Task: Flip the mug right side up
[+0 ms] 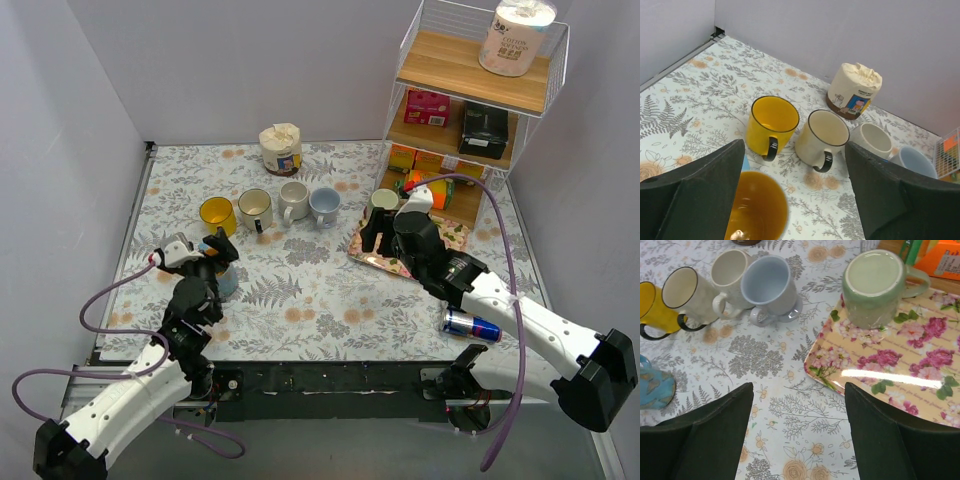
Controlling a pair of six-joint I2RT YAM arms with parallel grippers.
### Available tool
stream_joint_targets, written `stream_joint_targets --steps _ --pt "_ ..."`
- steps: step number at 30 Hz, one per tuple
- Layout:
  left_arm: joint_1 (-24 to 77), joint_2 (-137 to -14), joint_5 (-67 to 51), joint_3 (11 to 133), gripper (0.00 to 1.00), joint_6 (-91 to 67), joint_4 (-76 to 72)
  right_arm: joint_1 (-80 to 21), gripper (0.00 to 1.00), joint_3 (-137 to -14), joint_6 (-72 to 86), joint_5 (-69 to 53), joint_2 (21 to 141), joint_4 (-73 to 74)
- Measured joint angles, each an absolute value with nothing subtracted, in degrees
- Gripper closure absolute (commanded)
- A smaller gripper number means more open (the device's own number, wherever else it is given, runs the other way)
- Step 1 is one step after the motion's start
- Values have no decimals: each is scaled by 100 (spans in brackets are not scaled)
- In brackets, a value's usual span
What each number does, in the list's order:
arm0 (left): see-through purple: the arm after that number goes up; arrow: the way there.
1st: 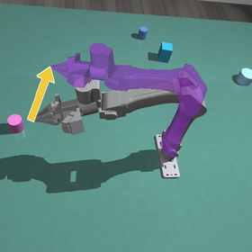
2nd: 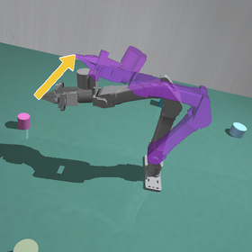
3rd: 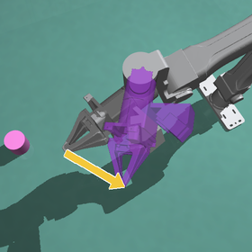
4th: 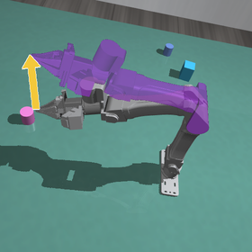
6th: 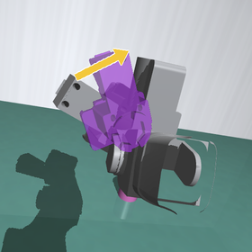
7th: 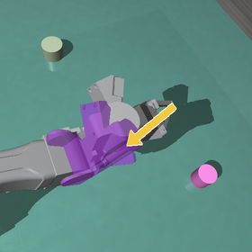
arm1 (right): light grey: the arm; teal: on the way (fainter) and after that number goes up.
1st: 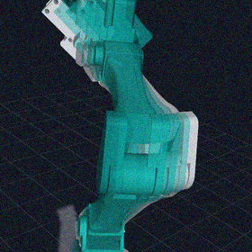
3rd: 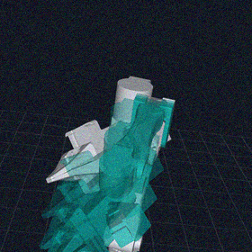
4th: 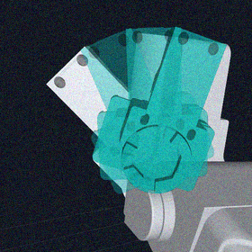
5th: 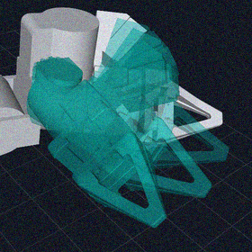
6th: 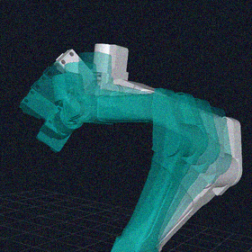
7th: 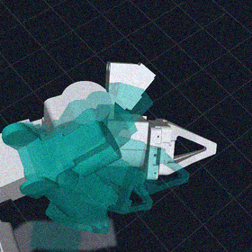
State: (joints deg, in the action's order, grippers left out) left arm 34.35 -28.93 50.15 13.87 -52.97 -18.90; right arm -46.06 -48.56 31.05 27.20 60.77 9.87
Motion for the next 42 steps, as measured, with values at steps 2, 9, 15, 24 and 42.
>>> stream_joint_targets --steps 2,9,15,24,42 --pt "3435 -2989 4960 1728 17 -5341 -1645 -4501 19 -4864 3157 2724 6112 1076" --pt "3435 -3542 4532 3218 2 -5988 -397 -4274 19 -4866 3242 2668 6125 1260" --pt "3435 -4274 3927 4296 2 -6333 757 -4003 19 -4906 3267 2506 6202 1413" --pt "3435 -5500 2661 5640 2 -6770 2108 -3205 21 -5393 2934 2364 6886 1632" --pt "3435 -5561 779 5655 2 -7463 2349 -2051 67 -4469 3081 2257 8357 -1564"
